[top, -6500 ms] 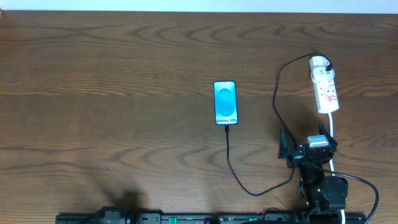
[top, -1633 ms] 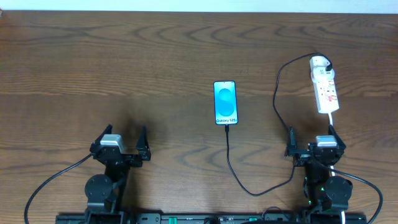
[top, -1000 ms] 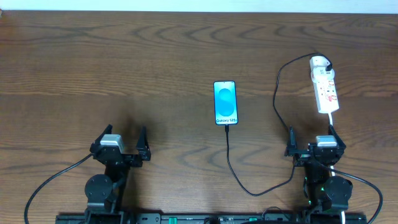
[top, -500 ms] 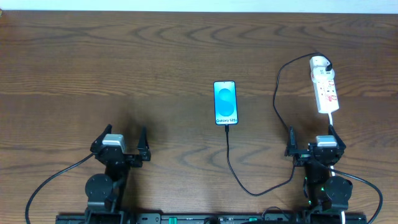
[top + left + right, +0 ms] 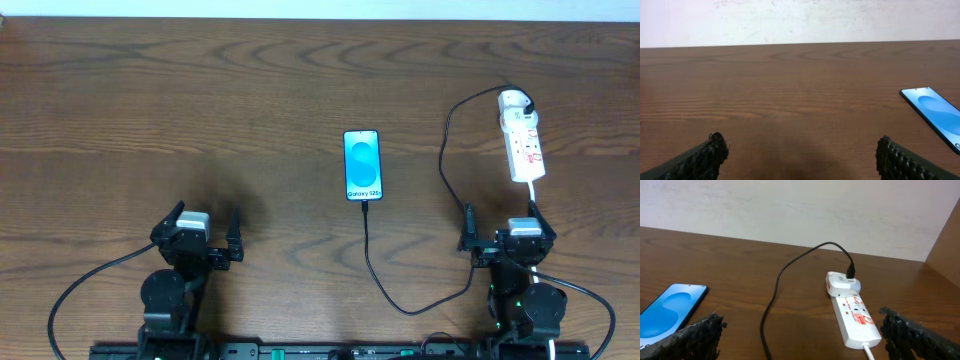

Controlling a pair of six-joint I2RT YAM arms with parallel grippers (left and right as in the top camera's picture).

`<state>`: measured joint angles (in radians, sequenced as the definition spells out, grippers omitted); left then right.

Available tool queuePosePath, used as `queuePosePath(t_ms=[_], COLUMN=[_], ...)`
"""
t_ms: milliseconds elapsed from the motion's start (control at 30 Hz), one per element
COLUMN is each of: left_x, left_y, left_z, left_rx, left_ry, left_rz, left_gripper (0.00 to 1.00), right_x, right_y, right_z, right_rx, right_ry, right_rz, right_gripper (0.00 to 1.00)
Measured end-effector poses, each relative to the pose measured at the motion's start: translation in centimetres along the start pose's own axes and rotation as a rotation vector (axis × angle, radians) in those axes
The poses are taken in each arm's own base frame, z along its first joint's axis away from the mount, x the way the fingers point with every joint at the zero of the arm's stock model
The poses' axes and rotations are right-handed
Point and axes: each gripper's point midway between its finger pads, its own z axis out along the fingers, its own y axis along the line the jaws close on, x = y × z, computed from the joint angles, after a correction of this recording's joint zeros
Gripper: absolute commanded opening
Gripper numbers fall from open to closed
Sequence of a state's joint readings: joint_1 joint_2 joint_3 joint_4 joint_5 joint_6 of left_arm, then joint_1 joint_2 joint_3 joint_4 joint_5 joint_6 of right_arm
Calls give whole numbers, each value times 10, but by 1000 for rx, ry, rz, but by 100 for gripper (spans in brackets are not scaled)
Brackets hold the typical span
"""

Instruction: Plug charger to phone and switch on socket

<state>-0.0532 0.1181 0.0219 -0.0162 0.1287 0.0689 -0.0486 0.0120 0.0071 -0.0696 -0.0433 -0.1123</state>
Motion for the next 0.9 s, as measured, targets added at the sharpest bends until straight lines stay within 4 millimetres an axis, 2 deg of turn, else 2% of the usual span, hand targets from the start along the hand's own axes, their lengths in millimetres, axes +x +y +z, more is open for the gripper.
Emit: queuePosePath(t_ms=[667,900], left_x=[2,-12], left_y=[0,0], left_z=[0,-5], left_rx=[-1,-1], left_ry=[9,-58], left_rz=[10,15], left_gripper=[97,97], right_x=[0,0], right_y=[0,0], right_z=[0,0], right_rx=[0,0], right_ry=[0,0], right_rz=[0,0], right_gripper=[99,99])
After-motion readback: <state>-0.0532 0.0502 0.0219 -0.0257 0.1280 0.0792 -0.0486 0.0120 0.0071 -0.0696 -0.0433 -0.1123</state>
